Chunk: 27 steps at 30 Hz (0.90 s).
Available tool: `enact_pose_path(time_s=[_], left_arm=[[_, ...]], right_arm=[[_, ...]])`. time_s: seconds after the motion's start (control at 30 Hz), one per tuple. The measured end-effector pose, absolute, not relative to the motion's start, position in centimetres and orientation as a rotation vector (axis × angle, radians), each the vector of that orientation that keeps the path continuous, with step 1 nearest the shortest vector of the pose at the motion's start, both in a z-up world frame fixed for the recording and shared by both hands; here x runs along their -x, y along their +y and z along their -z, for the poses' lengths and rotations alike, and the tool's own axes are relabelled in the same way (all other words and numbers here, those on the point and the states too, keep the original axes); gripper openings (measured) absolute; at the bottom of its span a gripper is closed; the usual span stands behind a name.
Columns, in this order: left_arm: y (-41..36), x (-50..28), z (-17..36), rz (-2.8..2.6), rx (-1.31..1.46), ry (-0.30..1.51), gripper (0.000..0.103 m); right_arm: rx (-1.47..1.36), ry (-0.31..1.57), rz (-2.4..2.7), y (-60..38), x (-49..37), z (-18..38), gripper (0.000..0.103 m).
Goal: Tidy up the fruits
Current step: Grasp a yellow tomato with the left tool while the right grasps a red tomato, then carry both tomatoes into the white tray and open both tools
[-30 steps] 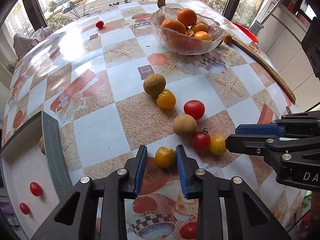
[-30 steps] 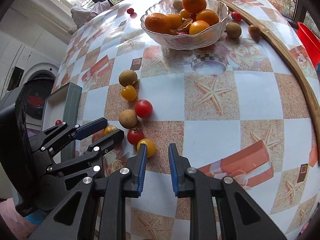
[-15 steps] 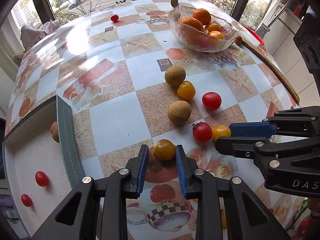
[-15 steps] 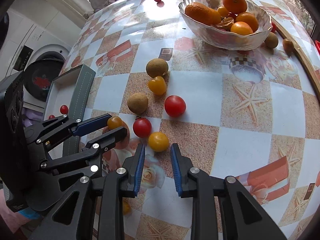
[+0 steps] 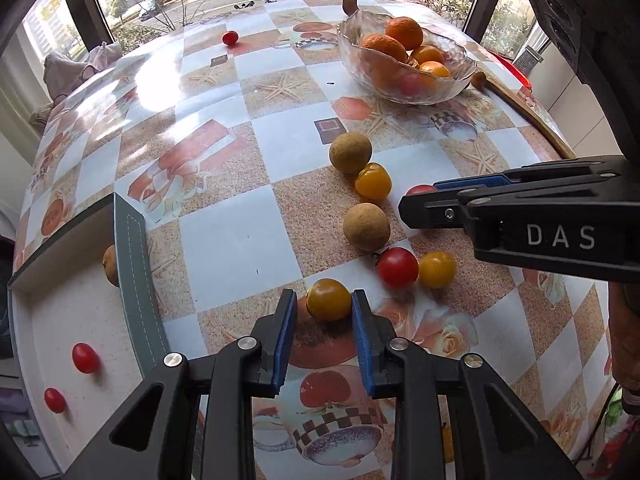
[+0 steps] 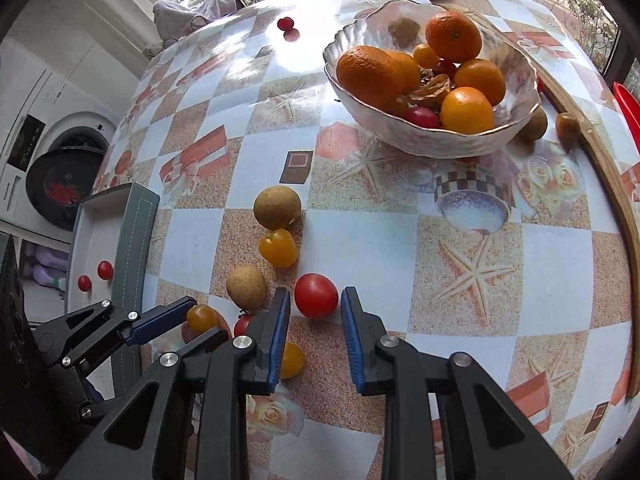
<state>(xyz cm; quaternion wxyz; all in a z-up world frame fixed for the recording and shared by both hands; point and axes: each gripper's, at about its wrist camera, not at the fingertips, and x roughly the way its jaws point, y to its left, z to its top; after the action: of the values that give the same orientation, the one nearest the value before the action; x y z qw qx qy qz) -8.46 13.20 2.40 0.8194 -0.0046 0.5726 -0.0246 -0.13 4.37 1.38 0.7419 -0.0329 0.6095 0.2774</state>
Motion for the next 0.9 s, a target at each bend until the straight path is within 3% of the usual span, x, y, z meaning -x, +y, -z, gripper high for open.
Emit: enact_pose_path(time_s=[0.07,0.13,0.53,0.9], left_arm=[[13.5,8.5,-2.5,0.053,0.03,1.215,0.031],[13.9,8.6,-2.6,0.063,0.07,1.21,0.023],[15.9,10.1,-5.4,0.028,0.173,1.154,0.023],[21.7,15.1,-8.4,-0.1,0.225,1.098,0.023]], right_arm=[[0.085,1.336,-0.599,4.6,0.1,-1.5,0.024],[0.07,1.327,-0.591,4.4,0.3,-1.9,0.023],[-0.031,1.331,-0.612,2.7,2.6,-4.6,0.023],[0.008,1.323,-0.728,8.4,5.0,-6.8,0.023]])
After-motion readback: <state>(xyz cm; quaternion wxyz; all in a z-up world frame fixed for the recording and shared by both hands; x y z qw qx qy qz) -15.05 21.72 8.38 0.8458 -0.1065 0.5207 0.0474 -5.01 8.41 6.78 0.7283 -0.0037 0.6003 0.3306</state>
